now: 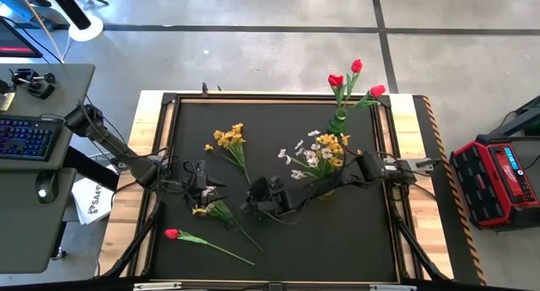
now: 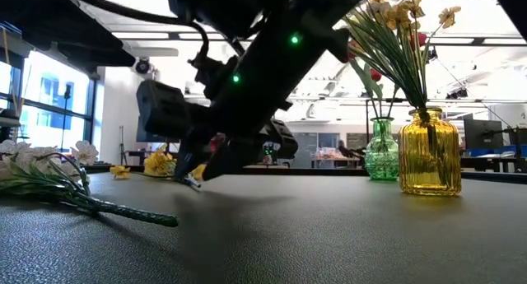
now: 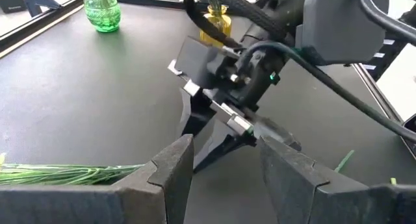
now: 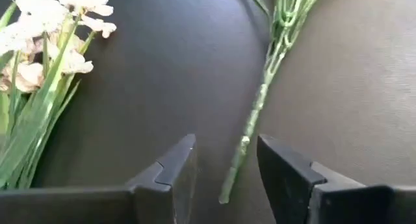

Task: Sort flowers into vase by color
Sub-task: Put the yellow flowers into the yellow vase

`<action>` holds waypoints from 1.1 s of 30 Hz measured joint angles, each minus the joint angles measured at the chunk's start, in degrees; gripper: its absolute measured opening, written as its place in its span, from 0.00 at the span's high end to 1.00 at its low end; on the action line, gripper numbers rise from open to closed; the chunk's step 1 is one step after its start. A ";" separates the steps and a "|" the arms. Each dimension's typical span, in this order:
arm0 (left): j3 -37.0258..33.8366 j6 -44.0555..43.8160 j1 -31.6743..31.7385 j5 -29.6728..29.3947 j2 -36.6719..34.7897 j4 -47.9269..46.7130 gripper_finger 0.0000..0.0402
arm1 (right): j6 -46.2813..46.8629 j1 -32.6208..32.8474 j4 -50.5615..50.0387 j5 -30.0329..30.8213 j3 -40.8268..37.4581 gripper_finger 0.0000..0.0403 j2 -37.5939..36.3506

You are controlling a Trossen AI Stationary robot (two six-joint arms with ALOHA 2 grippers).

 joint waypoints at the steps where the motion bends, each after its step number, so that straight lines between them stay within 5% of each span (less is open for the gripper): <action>1: 0.00 0.00 0.00 0.00 0.01 -0.05 0.60 | 0.02 -0.02 0.09 -0.13 0.02 0.64 0.13; 12: 0.00 -0.03 0.01 0.44 0.01 0.04 0.60 | 0.03 1.96 -2.90 0.12 0.27 0.98 0.82; 25: 0.00 -0.03 0.00 0.42 0.00 0.01 0.60 | 22.45 12.15 -38.04 -6.60 14.84 0.99 0.84; 33: 0.00 -0.02 0.00 0.42 0.00 0.01 0.60 | 27.55 17.49 -45.47 -14.63 20.61 0.89 0.84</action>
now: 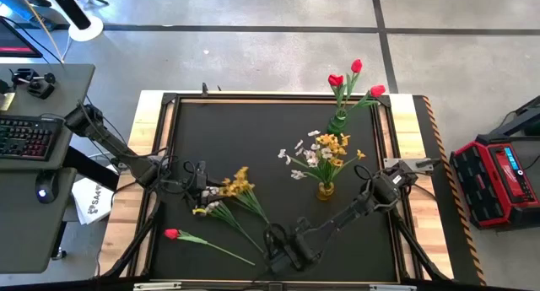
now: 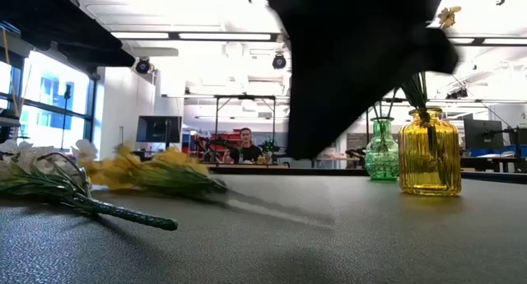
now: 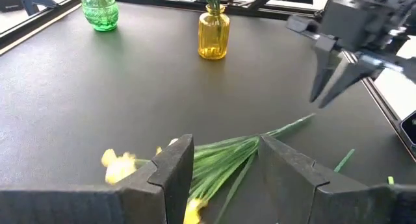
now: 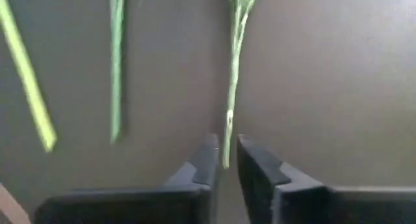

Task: Sort flowers into vase by color
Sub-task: Put the yellow flowers into the yellow vase

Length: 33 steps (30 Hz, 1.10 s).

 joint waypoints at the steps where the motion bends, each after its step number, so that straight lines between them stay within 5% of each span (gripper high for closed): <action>1: 0.00 0.00 0.00 0.00 0.00 0.00 0.60 | -0.19 0.29 -0.25 -1.26 0.46 0.86 0.00; 10: 0.00 -0.01 0.01 0.11 0.01 0.01 0.60 | -9.85 -4.13 5.60 2.97 1.64 0.46 0.44; 16: 0.00 -0.09 0.00 0.31 0.00 0.09 0.60 | -16.90 -9.00 12.69 2.62 1.64 0.38 3.98; 23: 0.00 -0.07 0.00 0.33 0.02 0.07 0.60 | -17.77 -12.53 12.85 1.09 1.62 0.51 6.03; 31: 0.00 -0.11 -0.05 0.58 0.02 0.03 0.60 | -18.23 -12.34 9.57 2.73 1.62 0.94 6.12; 33: 0.00 -0.08 -0.43 0.57 0.02 0.02 0.60 | -16.32 -11.20 6.93 4.63 1.62 0.97 5.99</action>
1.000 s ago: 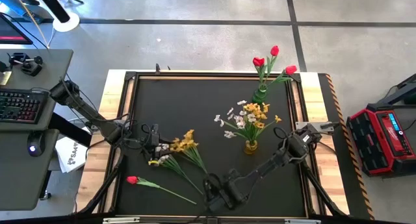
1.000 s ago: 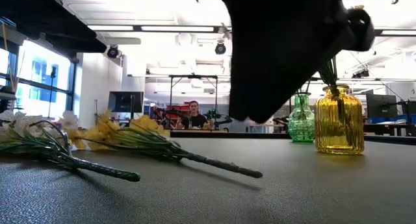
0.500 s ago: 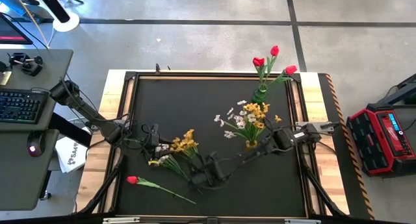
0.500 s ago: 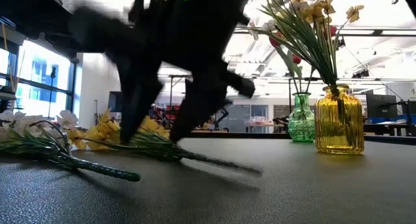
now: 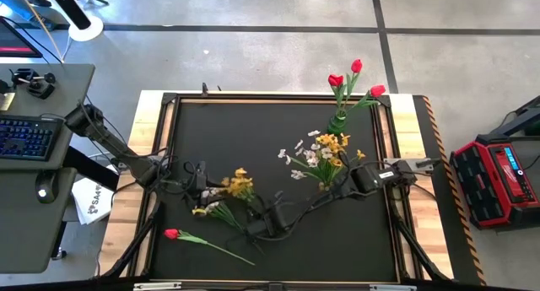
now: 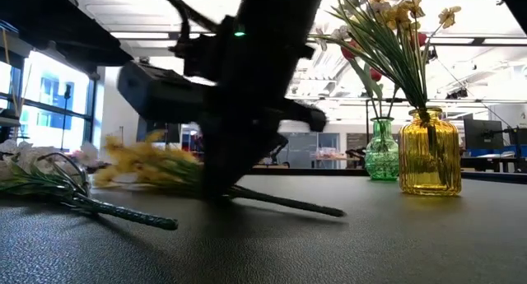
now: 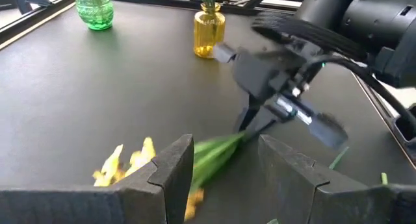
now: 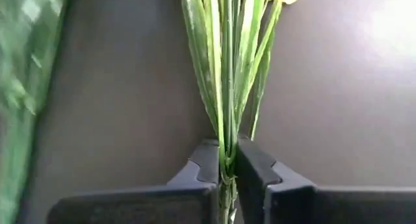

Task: Sort flowers into vase by color
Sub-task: Put the yellow flowers into the yellow vase

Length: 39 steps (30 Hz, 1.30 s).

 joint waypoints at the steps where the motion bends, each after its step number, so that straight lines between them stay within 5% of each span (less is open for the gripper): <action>1: 0.00 0.00 -0.28 0.00 0.00 0.00 0.60 | 1.53 0.69 -1.89 0.59 0.00 0.96 -0.25; 10: 0.00 0.02 -1.87 -0.50 0.00 0.04 0.60 | 20.12 10.02 -18.64 8.19 -0.09 0.99 -6.47; 21: 0.00 0.48 -1.87 -0.61 0.00 -0.02 0.60 | 37.07 22.16 -16.60 8.87 -0.70 1.00 -8.87; 25: 0.00 0.50 -1.89 -0.61 -0.02 0.00 0.60 | 38.47 25.92 -6.56 19.01 -4.83 1.00 -8.66; 29: 0.00 0.76 -1.89 -0.02 -0.02 -0.02 0.60 | 34.30 27.70 2.63 36.58 -9.52 1.00 -8.65; 33: 0.00 4.29 -1.91 7.55 -0.01 1.01 0.60 | 30.31 27.05 5.30 50.15 -13.24 1.00 -8.63; 39: 0.00 10.61 -4.87 11.29 0.53 6.93 0.60 | 28.19 23.68 5.21 53.50 -11.97 1.00 -8.63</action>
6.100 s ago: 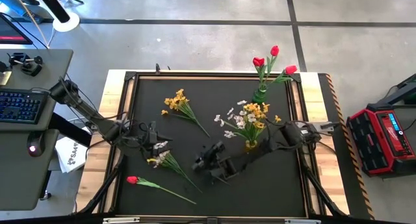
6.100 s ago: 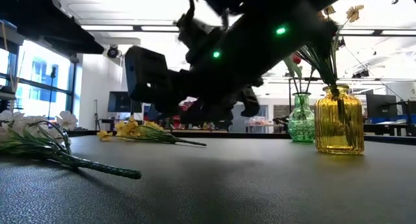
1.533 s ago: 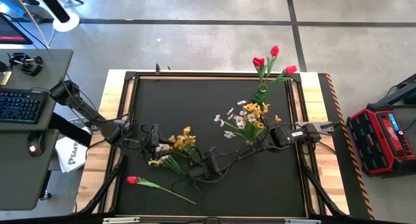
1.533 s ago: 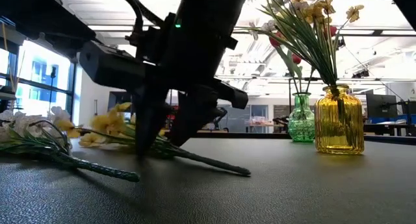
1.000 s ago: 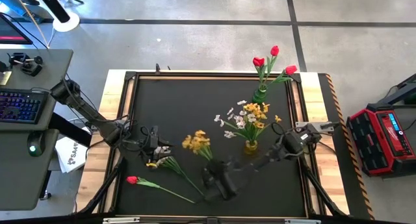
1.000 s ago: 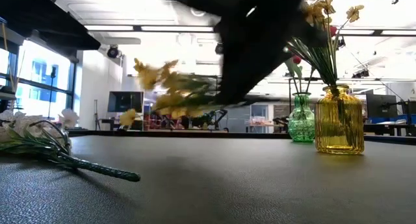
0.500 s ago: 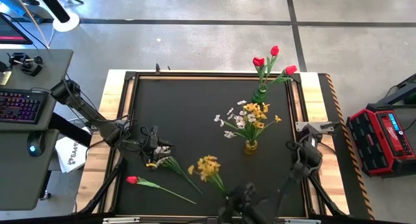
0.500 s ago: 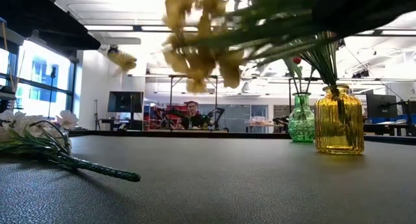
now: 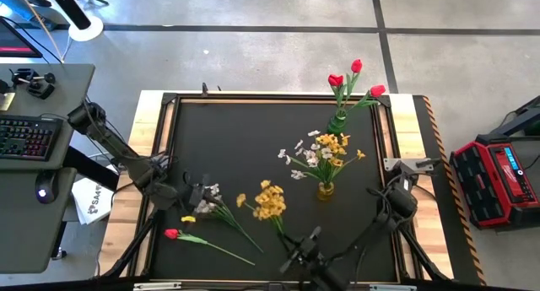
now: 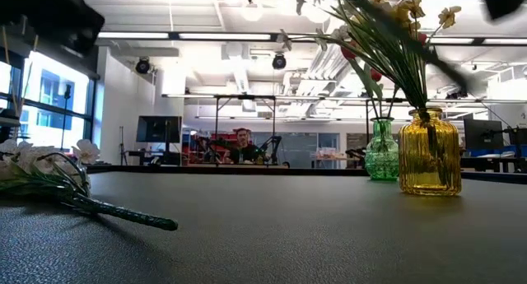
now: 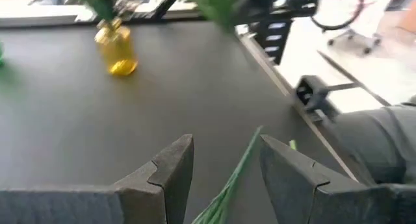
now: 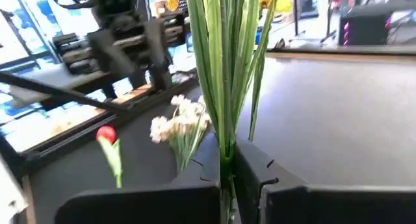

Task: Sort flowers into vase by color
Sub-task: Put the yellow flowers into the yellow vase

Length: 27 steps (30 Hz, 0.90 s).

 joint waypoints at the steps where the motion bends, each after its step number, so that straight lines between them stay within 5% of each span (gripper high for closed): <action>1: 0.00 1.38 -0.76 0.01 0.40 1.44 0.60 | -2.21 -0.48 0.02 0.26 1.04 1.00 0.00; 5: 0.00 5.98 -3.16 0.00 3.41 8.92 0.60 | -14.54 -1.40 0.43 0.63 7.84 1.00 0.00; 8: -0.02 9.00 -3.92 0.04 6.32 14.88 0.60 | -30.13 -1.55 4.87 -4.66 14.76 1.00 0.00; 13: -0.02 14.80 -3.97 0.14 10.74 23.43 0.60 | -67.95 -1.36 26.20 -8.80 20.88 1.00 -0.04; 16: 0.00 17.91 -3.97 0.21 12.95 27.18 0.60 | -82.83 -1.23 35.86 -12.57 21.43 1.00 -0.04; 19: 0.92 20.05 -3.52 2.34 14.77 29.21 0.60 | -94.93 -2.19 50.56 -23.11 17.95 1.00 -0.02; 24: 4.50 23.01 -2.31 8.10 18.33 30.85 0.60 | -117.36 -5.55 89.60 -45.13 5.61 1.00 0.72; 27: 7.45 26.23 -2.11 8.83 20.66 30.90 0.60 | -126.92 -6.49 107.55 -47.58 -0.35 1.00 0.67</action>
